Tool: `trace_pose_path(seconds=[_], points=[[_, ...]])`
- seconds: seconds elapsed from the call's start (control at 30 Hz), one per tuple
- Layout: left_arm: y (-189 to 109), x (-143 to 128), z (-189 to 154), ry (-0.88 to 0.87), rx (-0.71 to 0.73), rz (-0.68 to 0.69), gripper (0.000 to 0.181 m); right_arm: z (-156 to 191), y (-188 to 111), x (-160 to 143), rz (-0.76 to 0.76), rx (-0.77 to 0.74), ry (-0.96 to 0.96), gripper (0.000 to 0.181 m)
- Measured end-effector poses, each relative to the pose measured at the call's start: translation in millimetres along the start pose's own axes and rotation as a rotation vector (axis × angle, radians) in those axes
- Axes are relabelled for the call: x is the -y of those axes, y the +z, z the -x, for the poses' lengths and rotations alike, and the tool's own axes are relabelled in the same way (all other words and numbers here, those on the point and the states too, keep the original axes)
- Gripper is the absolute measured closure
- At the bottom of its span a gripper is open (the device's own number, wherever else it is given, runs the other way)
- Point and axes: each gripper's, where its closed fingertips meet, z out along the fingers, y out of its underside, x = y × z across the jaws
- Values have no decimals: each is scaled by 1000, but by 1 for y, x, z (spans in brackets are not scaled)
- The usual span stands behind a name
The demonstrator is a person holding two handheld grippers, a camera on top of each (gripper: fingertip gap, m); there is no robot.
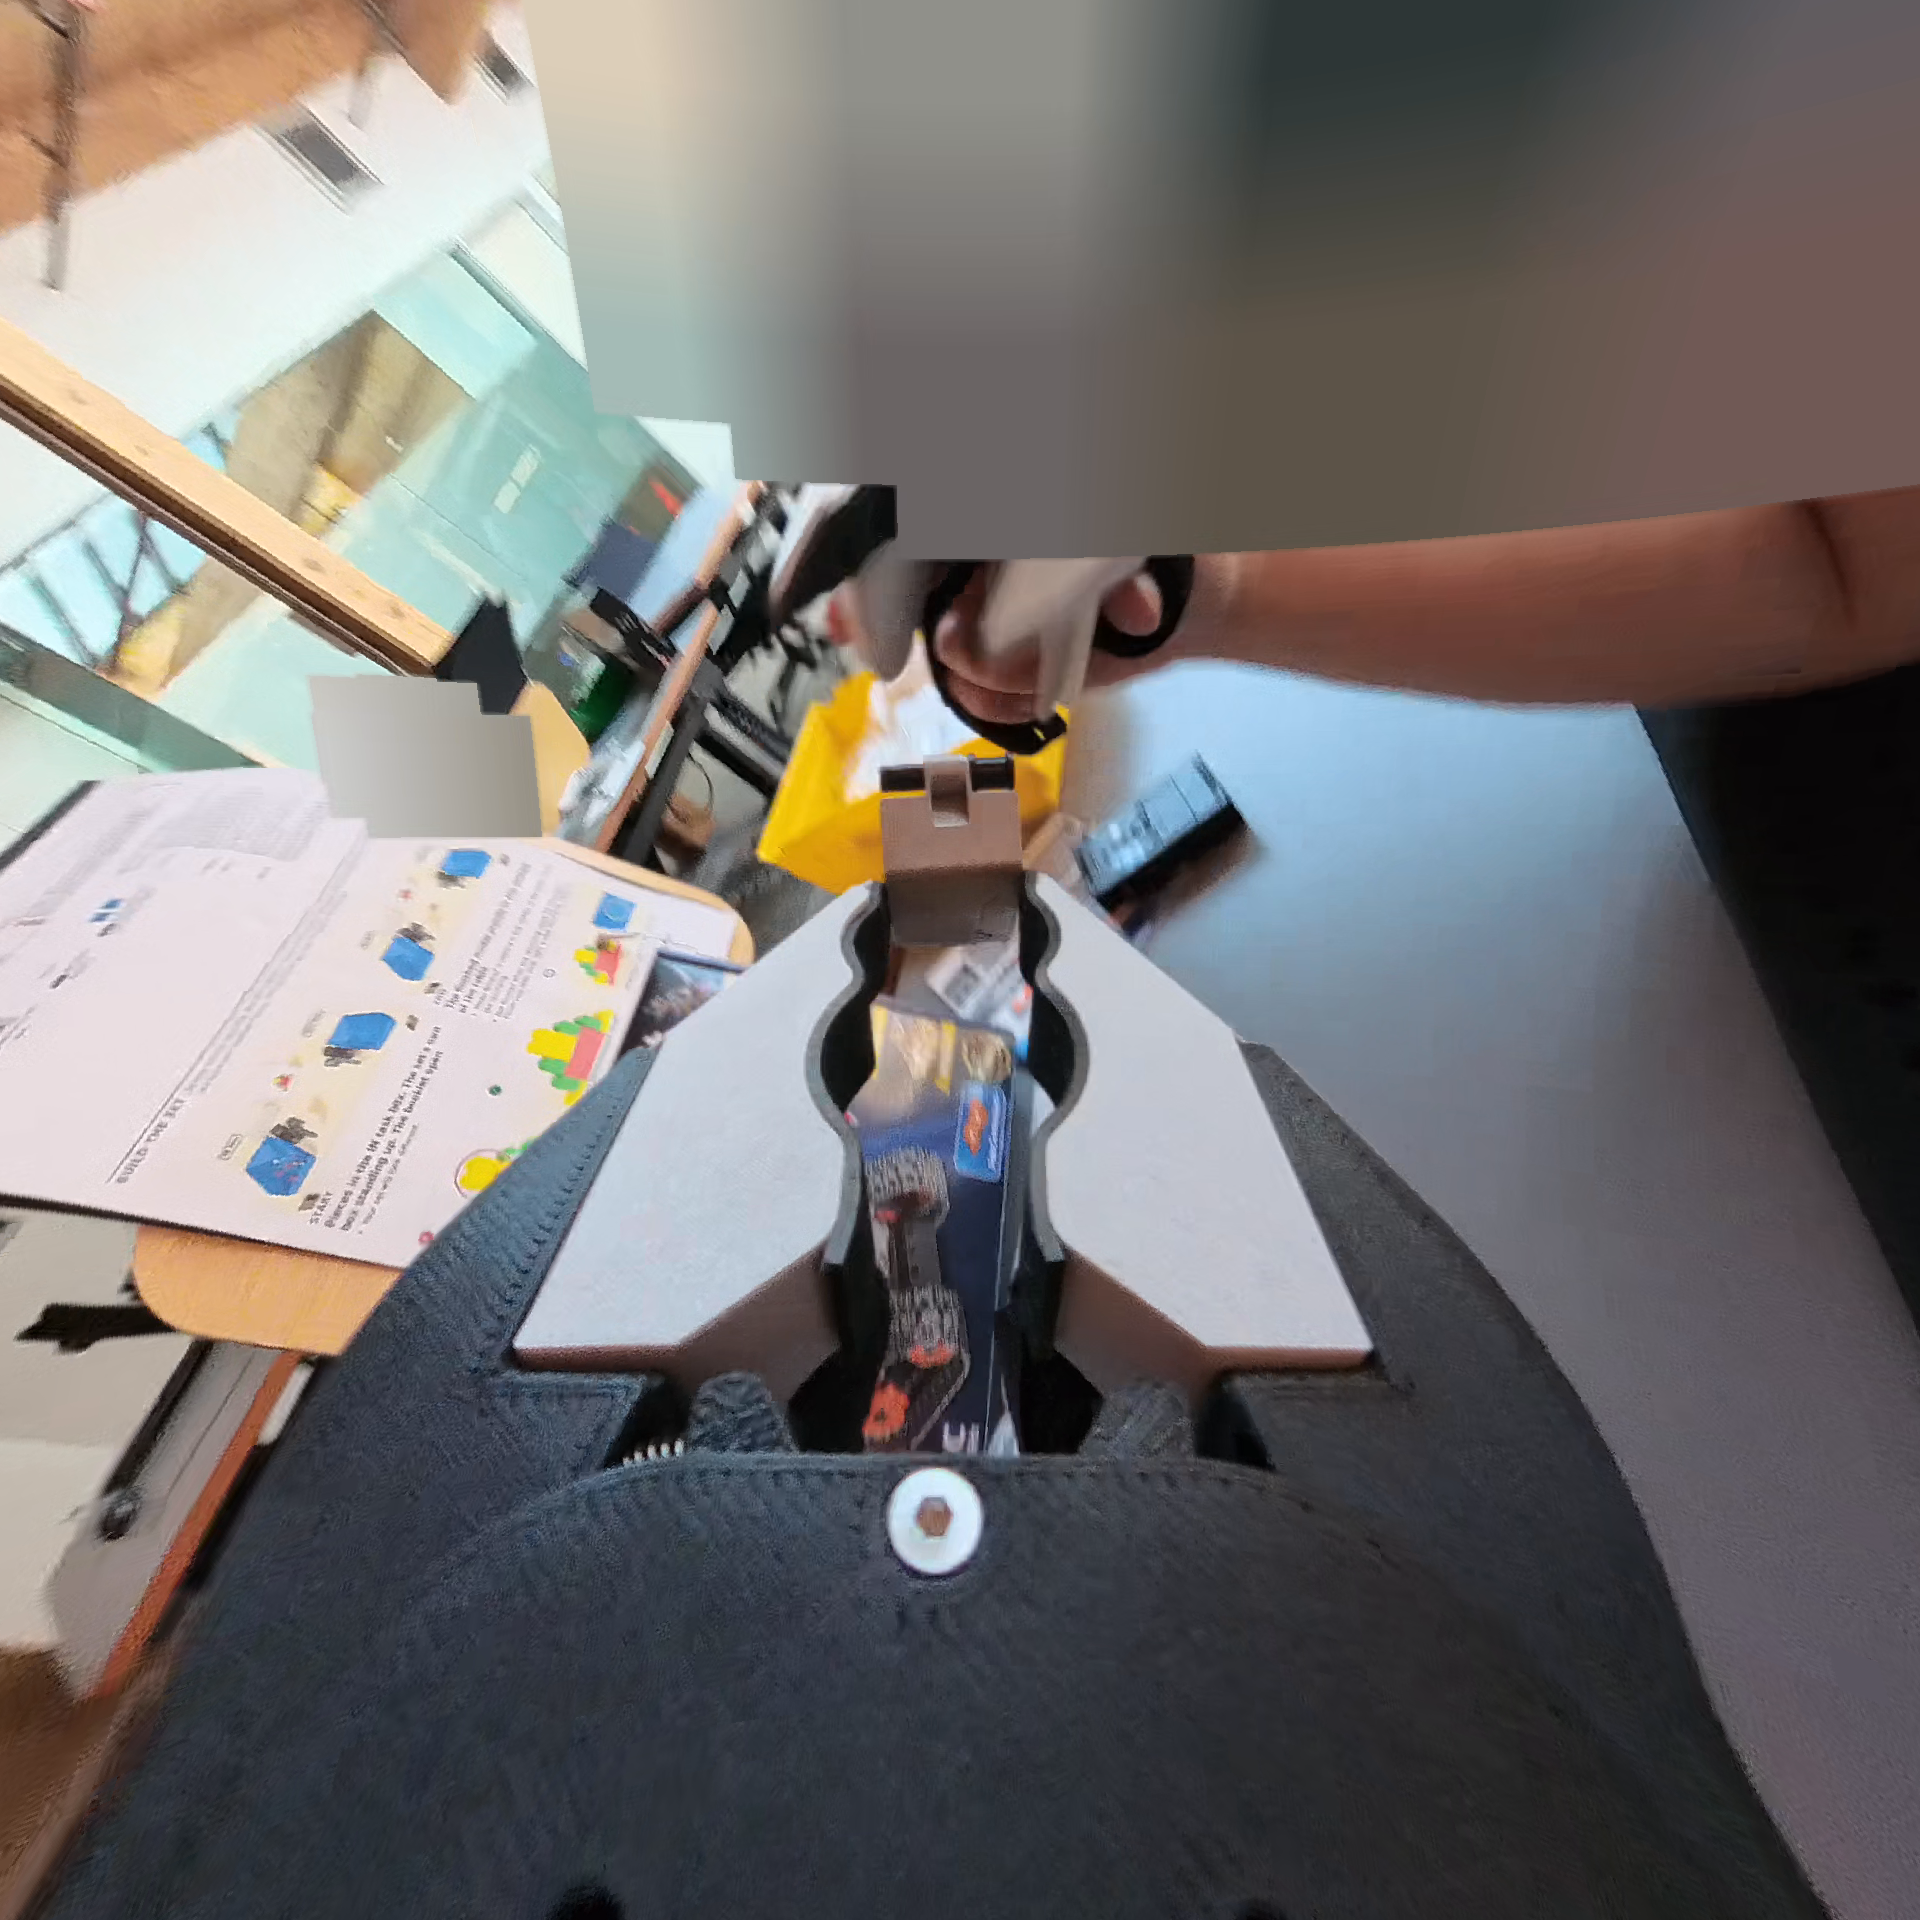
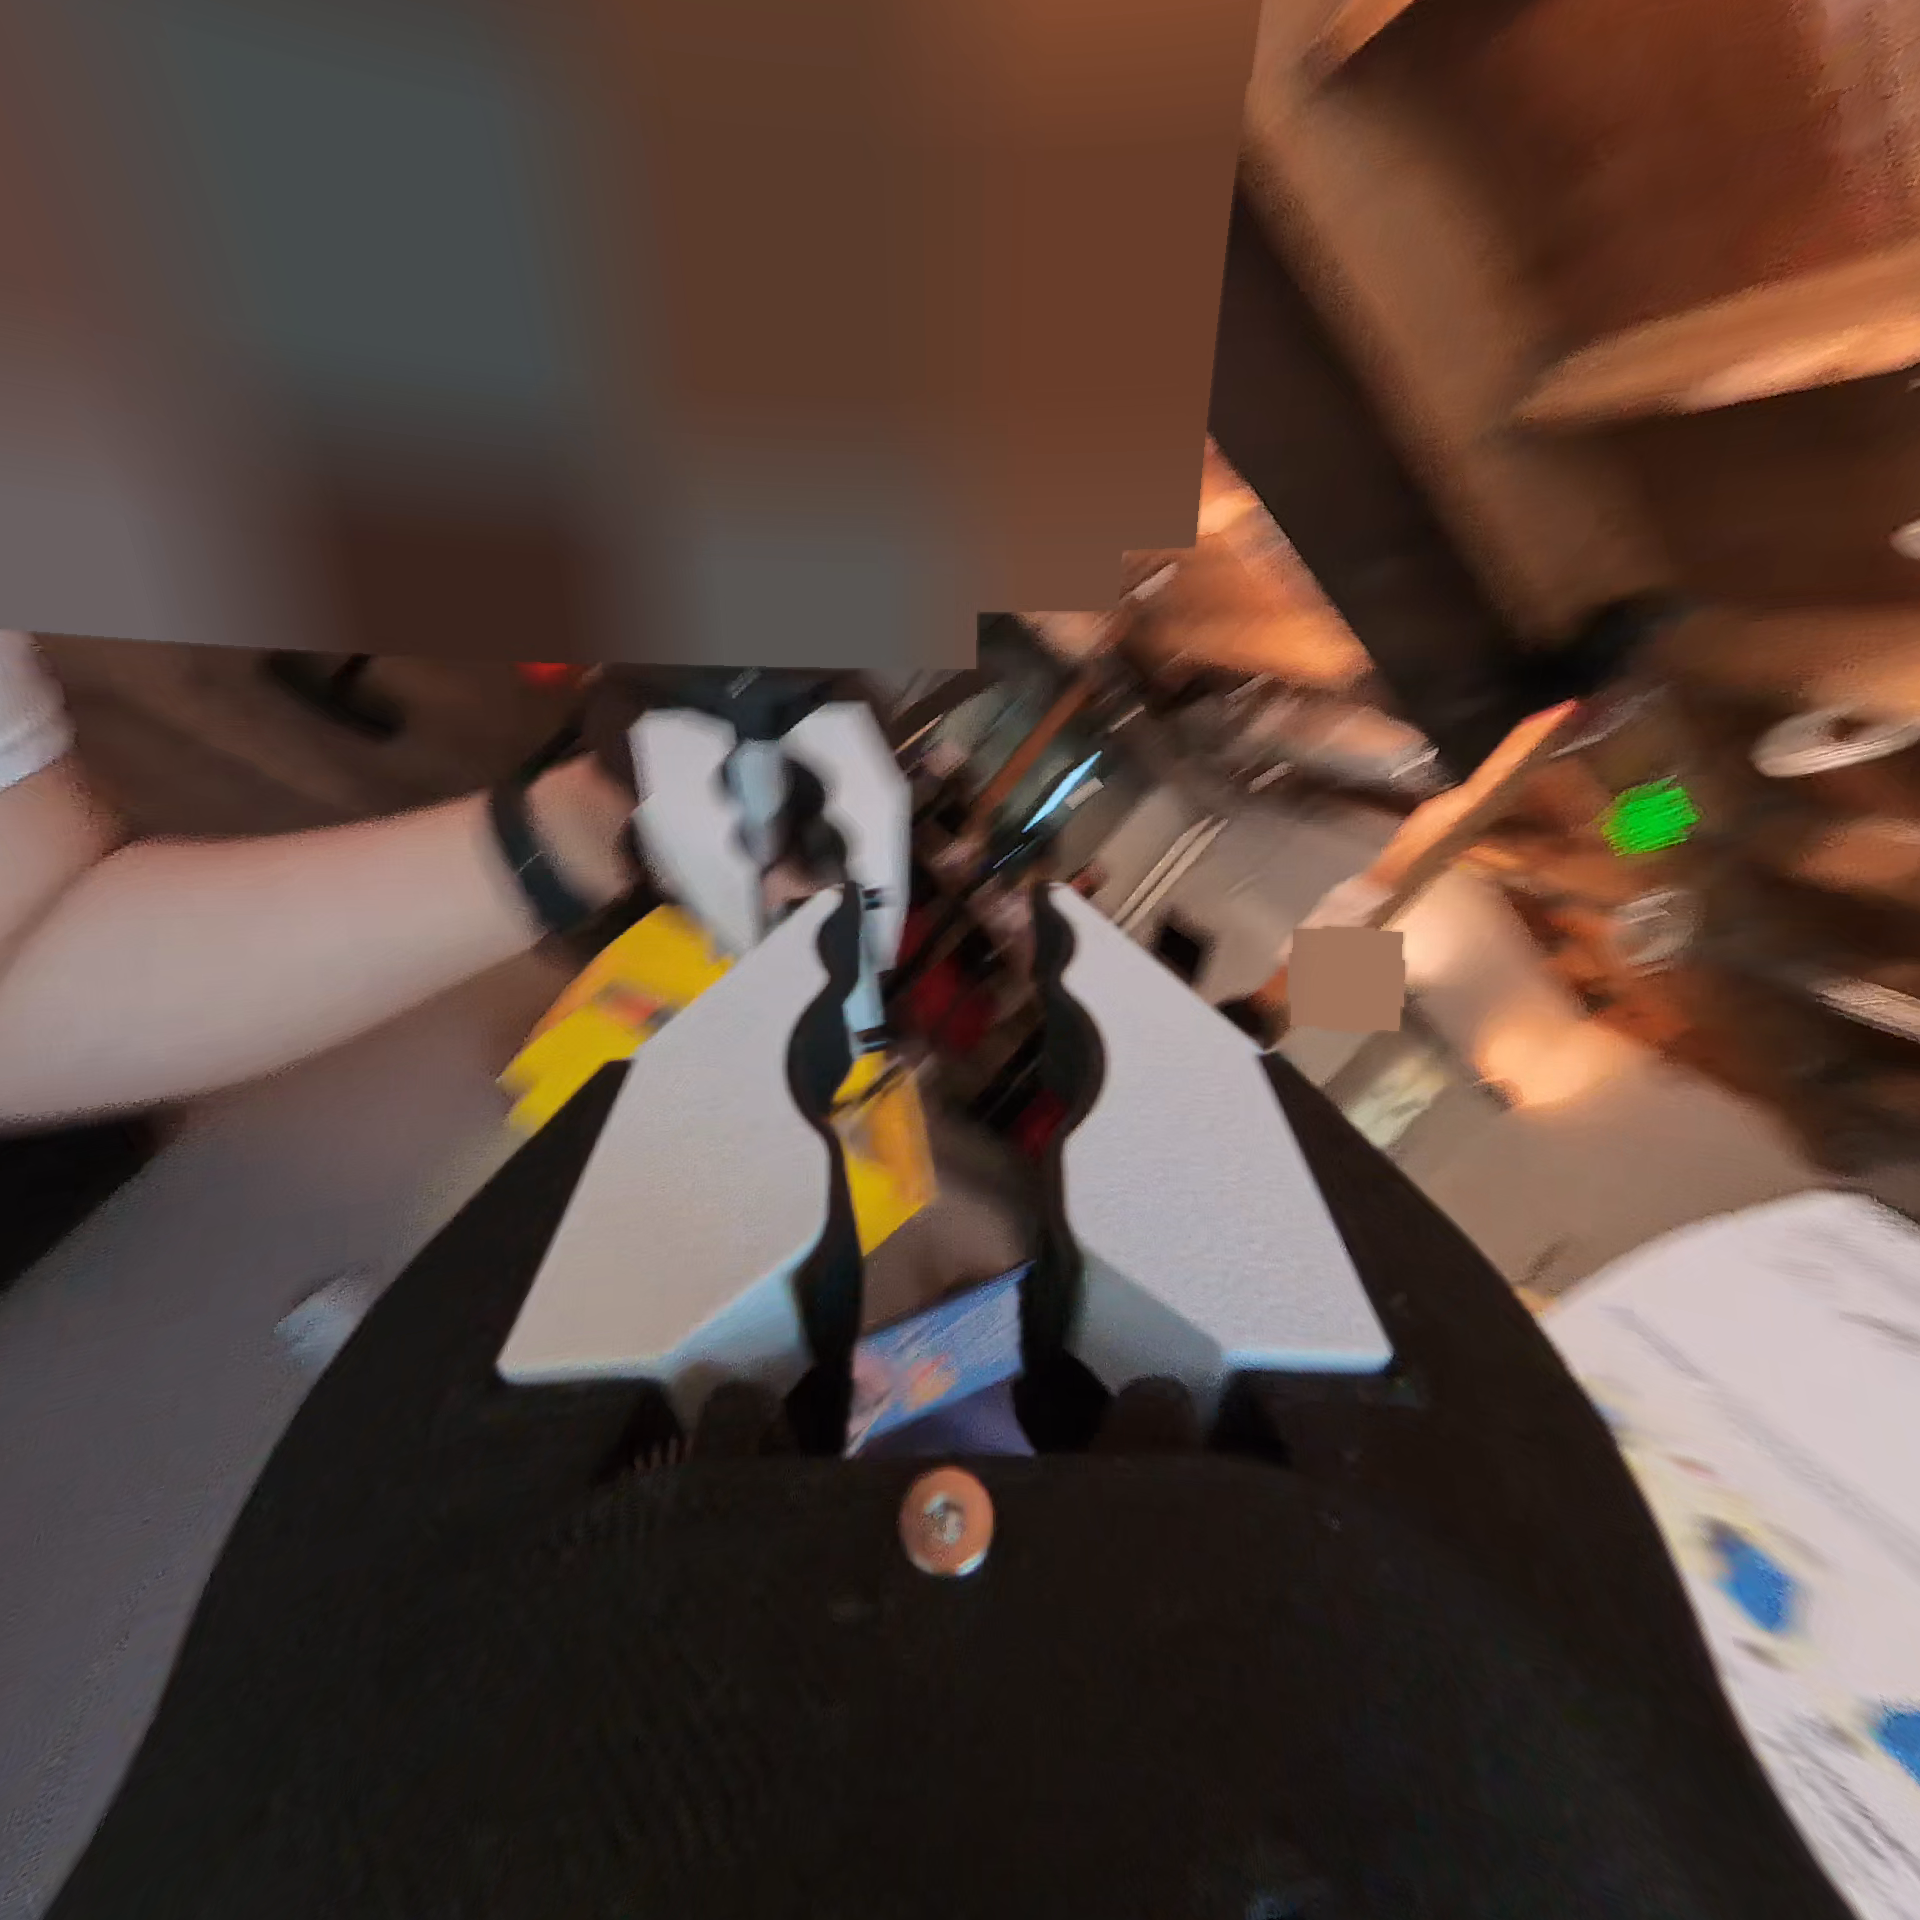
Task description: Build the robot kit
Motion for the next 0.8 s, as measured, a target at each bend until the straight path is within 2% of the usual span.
trace_pose_path(seconds=[0.07, 0.1, 0.13, 0.17, 0.23, 0.33, 0.43, 0.5, 0.6, 0.7, 0.8], points=[[-10, 1, 13, -99, -4, -141, 159, -49, -38, 25, -264, -267, 66, 171], [-16, -2, 19, -164, -21, -207, 159, -70, -60, 27, -385, -357, 182, 177], [-21, -6, 28, -236, -20, -270, 159, -85, -74, 21, -464, -383, 319, 177], [-27, -10, 38, -311, -10, -335, 159, -91, -78, 12, -488, -352, 442, 176], [-37, -14, 53, -446, -19, -466, 158, -90, -68, -7, -420, -276, 577, 172], [-43, -15, 57, -498, -41, -549, 158, -72, -41, -19, -282, -227, 521, 168], [-31, -21, 50, -456, -35, -471, 158, -40, -4, -40, -25, -172, 330, 155], [-23, -26, 52, -471, 0, -424, 159, -21, 13, -55, 132, -161, 115, 151], [-14, -28, 58, -593, 57, -413, 158, 0, 27, -49, 141, -167, -161, 159], [-4, -42, 59, -752, 68, -362, 158, 22, 40, -73, 246, -49, -156, 158], [-1, -84, 46, -819, 113, -133, 159, 29, 45, -88, 274, -18, -117, 159]])
